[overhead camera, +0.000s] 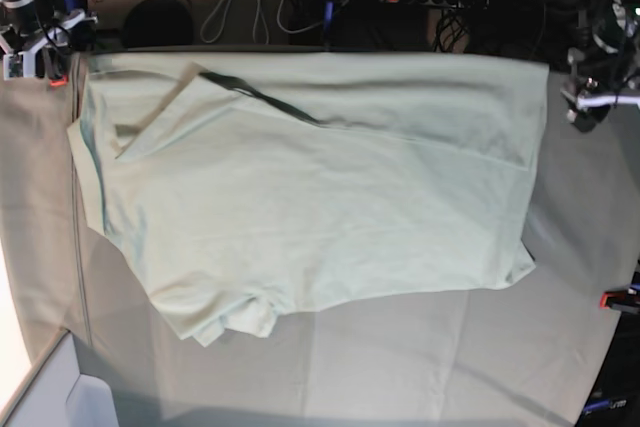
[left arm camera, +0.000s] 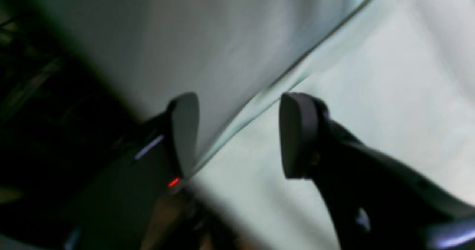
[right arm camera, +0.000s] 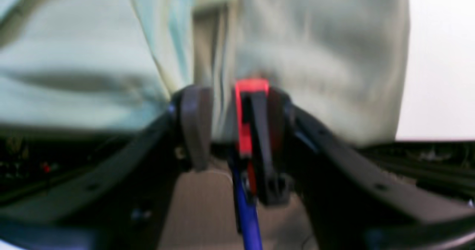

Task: Layout the t-shirt on the table in an organized manner, then fold the t-shirt properly
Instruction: 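Lower both grippers onto the shirt edge and pinch it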

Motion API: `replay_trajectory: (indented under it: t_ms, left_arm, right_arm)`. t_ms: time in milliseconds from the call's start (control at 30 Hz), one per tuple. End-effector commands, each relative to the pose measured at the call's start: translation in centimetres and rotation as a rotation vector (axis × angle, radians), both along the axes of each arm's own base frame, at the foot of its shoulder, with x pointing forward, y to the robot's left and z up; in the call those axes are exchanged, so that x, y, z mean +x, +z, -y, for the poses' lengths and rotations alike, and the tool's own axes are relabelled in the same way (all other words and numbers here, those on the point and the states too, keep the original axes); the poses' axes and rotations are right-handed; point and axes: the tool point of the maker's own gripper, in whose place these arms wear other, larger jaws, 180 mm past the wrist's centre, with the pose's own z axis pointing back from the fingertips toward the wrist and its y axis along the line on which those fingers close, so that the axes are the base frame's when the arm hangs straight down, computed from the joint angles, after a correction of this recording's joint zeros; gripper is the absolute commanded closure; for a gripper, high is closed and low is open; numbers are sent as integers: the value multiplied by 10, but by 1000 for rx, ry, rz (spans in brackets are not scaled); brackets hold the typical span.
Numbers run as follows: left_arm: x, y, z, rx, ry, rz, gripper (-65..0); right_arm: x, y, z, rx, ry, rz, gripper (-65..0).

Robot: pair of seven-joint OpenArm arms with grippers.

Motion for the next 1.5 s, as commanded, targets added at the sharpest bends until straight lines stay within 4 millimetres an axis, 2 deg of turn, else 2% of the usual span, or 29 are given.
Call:
replay_trajectory:
  t_ms: [0, 100, 300, 467, 567, 700, 833, 967, 1033, 1200, 1367, 1400, 1467]
  left_arm:
    - [14, 13, -5, 22, -3, 55, -342]
    - [34, 4, -1, -24, 5, 73, -342]
    - [65, -32, 26, -71, -63, 2, -342]
    - [83, -41, 48, -30, -141, -37, -342]
    - [90, -50, 57, -40, -161, -60, -342]
    - [95, -63, 57, -48, -159, -96, -341]
    - [94, -78, 58, -58, -155, -140, -338]
    - [90, -81, 57, -61, -154, -149, -336]
    - [87, -83, 56, -67, -151, -160, -300]
    - [74, -90, 54, -62, -150, -181, -133]
    - [71, -92, 54, -64, -151, -189, -22]
    - [71, -92, 55, -67, -154, -193, 0]
    - [73, -89, 56, -63, -160, -183, -4]
  right_arm:
    - [6, 9, -1, -6, 22, 35, -284]
    - [13, 6, -14, 9, 59, 34, -311]
    - [17, 2, -27, 31, 87, 32, -310]
    - [17, 2, -28, 33, 88, 33, -310]
    - [18, 2, -28, 33, 88, 34, -310]
    - [18, 2, -28, 33, 88, 33, -310]
    - [17, 1, -28, 35, 86, 31, -310]
    - [17, 1, -28, 35, 86, 31, -310]
    - [17, 1, -27, 34, 85, 32, -310]
    - [18, 3, -27, 31, 88, 37, -310]
    - [18, 3, -27, 31, 88, 37, -310]
    - [18, 3, -27, 31, 88, 37, -310]
    - [18, 3, -27, 31, 88, 37, -310]
